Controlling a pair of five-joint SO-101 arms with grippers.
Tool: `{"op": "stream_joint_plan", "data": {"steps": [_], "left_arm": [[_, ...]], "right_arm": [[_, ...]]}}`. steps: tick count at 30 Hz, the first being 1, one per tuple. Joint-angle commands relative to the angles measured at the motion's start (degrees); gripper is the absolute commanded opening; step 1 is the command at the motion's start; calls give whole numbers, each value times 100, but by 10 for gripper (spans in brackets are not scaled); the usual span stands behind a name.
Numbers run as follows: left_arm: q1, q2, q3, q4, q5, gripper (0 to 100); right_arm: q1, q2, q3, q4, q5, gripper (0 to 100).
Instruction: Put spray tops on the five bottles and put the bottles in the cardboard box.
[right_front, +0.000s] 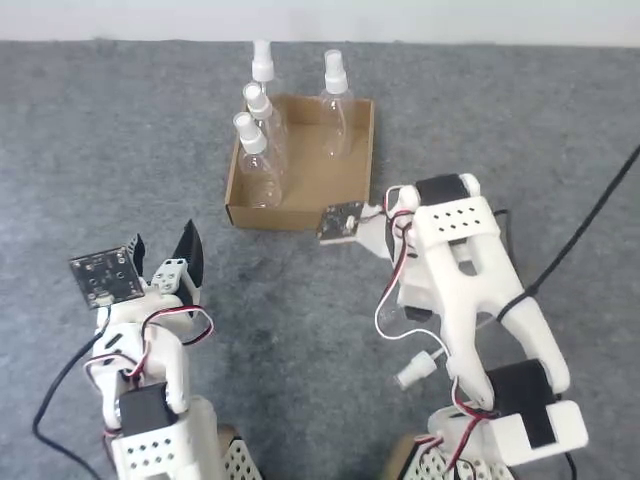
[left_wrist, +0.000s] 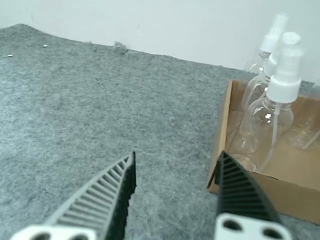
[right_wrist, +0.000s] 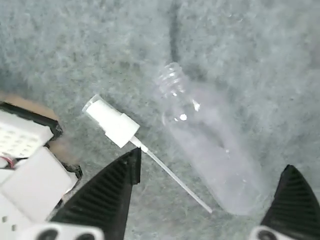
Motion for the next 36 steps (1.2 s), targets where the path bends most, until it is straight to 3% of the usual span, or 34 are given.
{"op": "stream_joint_plan", "data": {"steps": [1, 17, 24, 27, 36], "left_arm": [[-26, -88, -75, -185, -62, 236], [-26, -88, -75, -185, -62, 237], [-26, -88, -75, -185, -62, 237], [-26, -88, -75, -185, -62, 237], [-26, -88, -75, -185, -62, 237]], "right_arm": [[-40, -347, 185, -365, 316, 368], [-92, -330, 1600, -2211, 721, 366], [-92, -330, 1714, -2615, 695, 169], [-84, -330, 1714, -2677, 686, 159], [-4, -356, 1626, -2993, -325, 155]]}}
